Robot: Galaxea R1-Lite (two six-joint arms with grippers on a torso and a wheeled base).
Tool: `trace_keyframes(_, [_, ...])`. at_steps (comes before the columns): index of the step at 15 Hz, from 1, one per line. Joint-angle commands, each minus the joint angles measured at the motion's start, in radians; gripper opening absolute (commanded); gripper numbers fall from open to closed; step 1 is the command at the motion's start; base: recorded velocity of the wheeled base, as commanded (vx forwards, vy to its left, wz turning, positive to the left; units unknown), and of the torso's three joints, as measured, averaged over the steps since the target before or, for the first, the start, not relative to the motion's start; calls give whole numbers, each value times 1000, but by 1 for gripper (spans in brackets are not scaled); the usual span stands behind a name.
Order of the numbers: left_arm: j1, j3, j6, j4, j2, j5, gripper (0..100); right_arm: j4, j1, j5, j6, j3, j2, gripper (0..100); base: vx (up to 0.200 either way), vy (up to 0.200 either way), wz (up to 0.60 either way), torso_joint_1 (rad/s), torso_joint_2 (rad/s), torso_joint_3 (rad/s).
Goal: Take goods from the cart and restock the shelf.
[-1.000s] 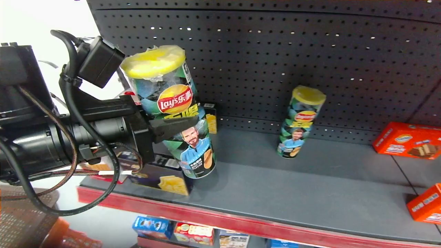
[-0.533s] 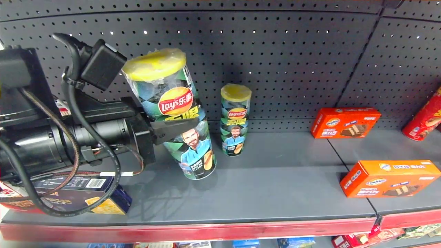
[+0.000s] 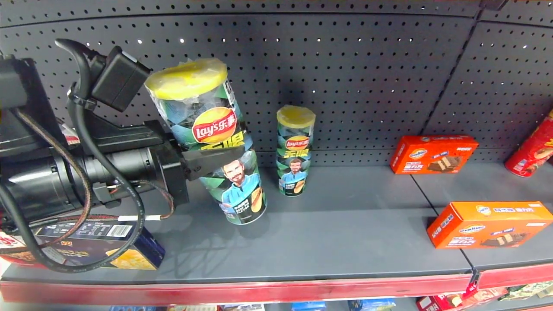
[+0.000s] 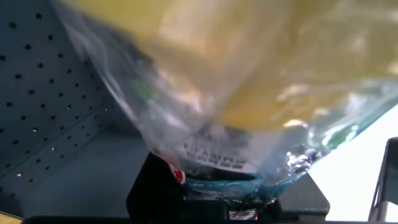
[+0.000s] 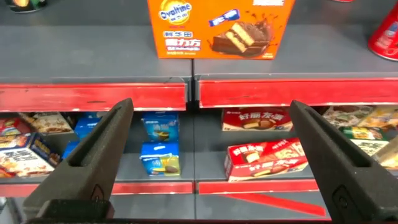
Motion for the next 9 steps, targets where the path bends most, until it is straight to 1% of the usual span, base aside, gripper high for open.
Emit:
trace_keyframes(1, [14, 7, -2, 1, -15, -1, 0, 1, 0, 14, 11, -167, 131, 100, 0, 0, 0, 0, 0, 0])
trace_keyframes(2, [22, 13, -2, 1, -16, -1, 0, -7, 7, 25, 48, -329, 389, 100, 0, 0, 0, 0, 0, 0])
trace_keyframes(3, [20, 30, -2, -8, -15, -3, 0, 8, 11, 39, 49, -437, 467, 100, 0, 0, 0, 0, 0, 0])
trace_keyframes(4, [19, 33, -1, -9, -15, -4, 0, 22, 37, 80, 29, -471, 534, 100, 0, 0, 0, 0, 0, 0])
trace_keyframes(5, [22, 32, -2, -11, -15, -4, 0, 15, 57, 106, -3, -473, 577, 100, 0, 0, 0, 0, 0, 0])
trace_keyframes(6, [25, 32, -1, -12, -18, -3, 0, -39, 97, 128, -43, -483, 669, 100, 0, 0, 0, 0, 0, 0])
trace_keyframes(8, [25, 33, -1, -14, -26, -3, 0, -125, 171, 226, -41, -505, 789, 100, 0, 0, 0, 0, 0, 0])
trace_keyframes(9, [25, 27, -1, -9, -26, -3, 0, -146, 183, 240, -41, -520, 824, 100, 0, 0, 0, 0, 0, 0])
